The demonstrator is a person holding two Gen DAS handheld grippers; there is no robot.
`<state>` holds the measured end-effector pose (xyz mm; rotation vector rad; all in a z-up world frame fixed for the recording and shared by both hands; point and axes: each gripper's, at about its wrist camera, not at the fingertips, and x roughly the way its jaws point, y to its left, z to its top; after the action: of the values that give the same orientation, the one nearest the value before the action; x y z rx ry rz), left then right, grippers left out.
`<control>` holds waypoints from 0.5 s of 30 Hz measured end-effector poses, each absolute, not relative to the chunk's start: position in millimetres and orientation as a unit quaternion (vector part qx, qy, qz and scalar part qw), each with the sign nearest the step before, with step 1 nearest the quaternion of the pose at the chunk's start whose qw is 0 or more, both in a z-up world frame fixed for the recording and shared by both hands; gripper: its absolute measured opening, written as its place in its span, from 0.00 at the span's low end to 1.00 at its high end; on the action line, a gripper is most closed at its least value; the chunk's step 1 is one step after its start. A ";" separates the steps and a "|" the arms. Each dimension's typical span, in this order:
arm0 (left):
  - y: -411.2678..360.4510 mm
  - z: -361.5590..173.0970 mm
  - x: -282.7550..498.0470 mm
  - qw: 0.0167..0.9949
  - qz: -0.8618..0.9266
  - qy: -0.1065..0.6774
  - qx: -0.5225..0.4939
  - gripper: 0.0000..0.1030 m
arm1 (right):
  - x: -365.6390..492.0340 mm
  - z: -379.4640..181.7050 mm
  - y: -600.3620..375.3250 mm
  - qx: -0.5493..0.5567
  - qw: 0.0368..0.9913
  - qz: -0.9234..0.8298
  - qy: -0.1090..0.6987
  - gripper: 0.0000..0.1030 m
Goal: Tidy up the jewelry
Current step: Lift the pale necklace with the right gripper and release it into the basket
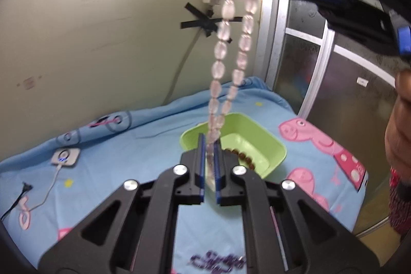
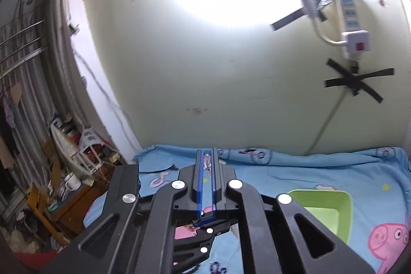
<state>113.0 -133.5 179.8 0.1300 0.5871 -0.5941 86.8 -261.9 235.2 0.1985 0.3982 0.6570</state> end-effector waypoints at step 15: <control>-226.1 117.4 175.5 0.879 -0.296 0.364 0.087 0.07 | 130.1 126.8 -337.2 0.141 0.923 0.239 0.268 0.00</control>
<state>175.5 -226.1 117.4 0.1818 0.7597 -0.6174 130.1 -337.2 126.8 0.2890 0.5508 0.4905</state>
